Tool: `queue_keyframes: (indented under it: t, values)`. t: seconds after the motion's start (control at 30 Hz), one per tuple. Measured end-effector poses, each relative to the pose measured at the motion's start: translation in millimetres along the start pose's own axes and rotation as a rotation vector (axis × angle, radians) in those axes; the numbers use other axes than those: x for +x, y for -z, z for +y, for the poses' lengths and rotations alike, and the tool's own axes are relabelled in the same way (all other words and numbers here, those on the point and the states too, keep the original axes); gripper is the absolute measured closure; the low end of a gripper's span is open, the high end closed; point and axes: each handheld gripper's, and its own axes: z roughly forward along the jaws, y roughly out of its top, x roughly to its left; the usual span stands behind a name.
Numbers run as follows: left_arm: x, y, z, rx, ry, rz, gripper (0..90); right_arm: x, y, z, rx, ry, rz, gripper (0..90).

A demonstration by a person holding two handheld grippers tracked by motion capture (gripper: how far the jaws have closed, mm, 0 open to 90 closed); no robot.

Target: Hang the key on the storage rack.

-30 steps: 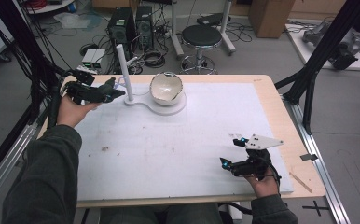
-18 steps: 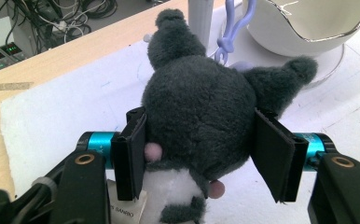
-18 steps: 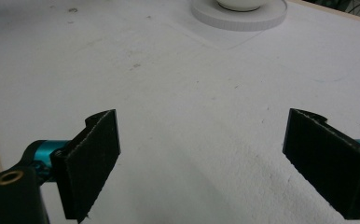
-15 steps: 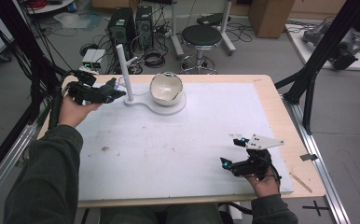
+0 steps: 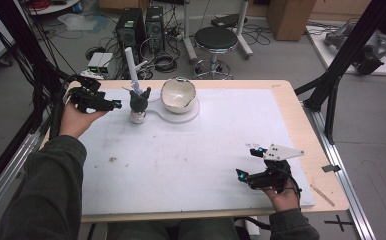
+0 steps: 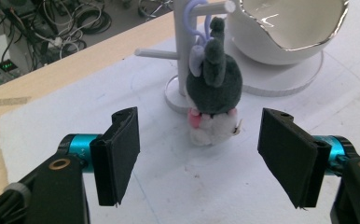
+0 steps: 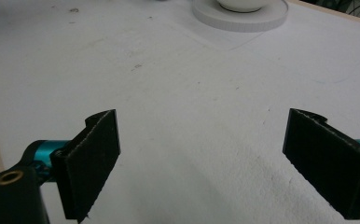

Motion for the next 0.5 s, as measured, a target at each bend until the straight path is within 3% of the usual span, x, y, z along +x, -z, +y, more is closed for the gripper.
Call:
queue_keyframes:
  t: [0.33,0.5]
  values:
    - [-7.7,6.2,-11.9,-0.036,-0.017,-0.043,29.8,-1.0,1.4,0.0,-0.006,-0.007,-0.004,10.0]
    - [-15.3,12.6,-11.0,-0.056,-0.048,-0.057,29.9,-0.7,1.5,0.2,-0.007,-0.012,-0.004,10.0]
